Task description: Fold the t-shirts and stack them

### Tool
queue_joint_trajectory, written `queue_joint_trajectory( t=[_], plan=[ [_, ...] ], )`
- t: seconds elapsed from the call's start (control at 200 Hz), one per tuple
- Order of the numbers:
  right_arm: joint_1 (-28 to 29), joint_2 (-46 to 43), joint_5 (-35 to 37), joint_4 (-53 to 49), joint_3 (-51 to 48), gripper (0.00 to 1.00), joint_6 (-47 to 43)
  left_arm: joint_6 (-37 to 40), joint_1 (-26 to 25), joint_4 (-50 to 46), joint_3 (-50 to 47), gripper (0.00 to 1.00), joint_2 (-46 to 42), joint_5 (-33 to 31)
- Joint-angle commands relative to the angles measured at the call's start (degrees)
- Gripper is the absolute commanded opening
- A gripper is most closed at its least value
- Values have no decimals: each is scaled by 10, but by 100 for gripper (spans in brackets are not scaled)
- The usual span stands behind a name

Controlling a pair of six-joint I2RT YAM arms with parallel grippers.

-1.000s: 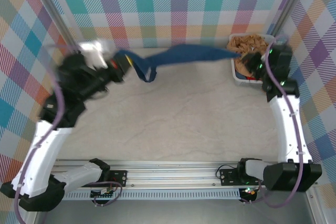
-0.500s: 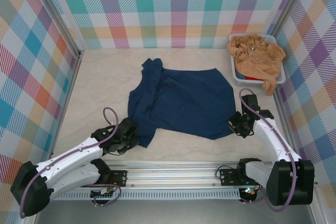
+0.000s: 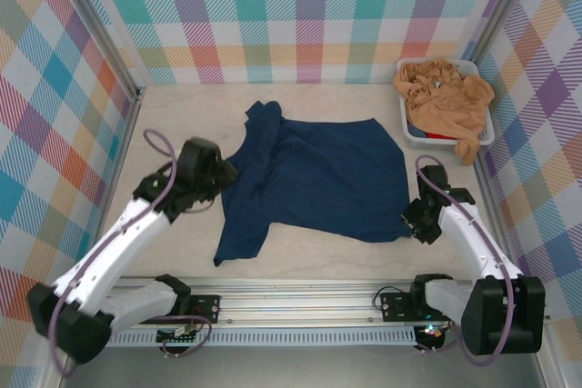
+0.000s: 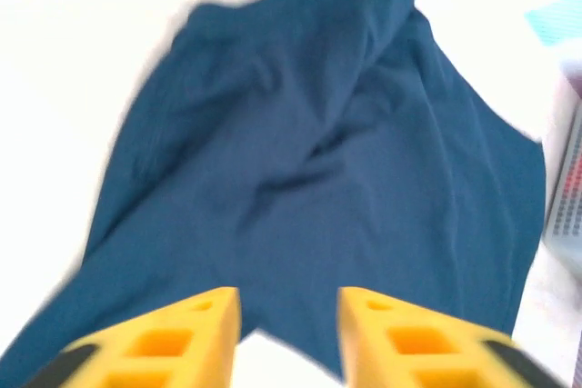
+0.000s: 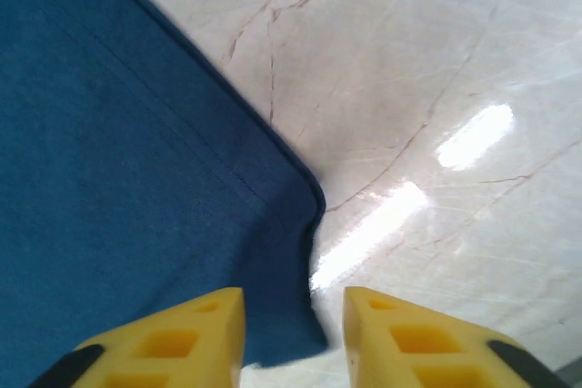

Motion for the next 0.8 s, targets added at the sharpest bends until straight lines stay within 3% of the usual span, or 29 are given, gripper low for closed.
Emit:
queue_joint_trajectory(
  t=[0.0,0.08,0.17,0.27,0.365,0.45,0.6,0.795],
  plan=[
    [5,-39,42,-36,52,38,-16,38,69,87,47,24,133,82],
    [5,-40,30,12,64,38,-49,36,92,140,127,19,278,123],
    [7,-14,-42,103,59,32,-86,52,97,163,254,16,436,152],
    [11,32,-94,164,70,32,-102,69,100,115,407,15,574,149],
    [16,78,-124,198,86,30,-113,69,105,69,485,10,654,127],
    [25,112,-132,215,104,29,-123,58,120,37,497,5,685,91],
    [40,157,-139,227,132,30,-125,21,173,82,388,2,665,83],
    [88,237,-137,231,172,34,-115,36,256,86,261,0,592,55]
  ],
)
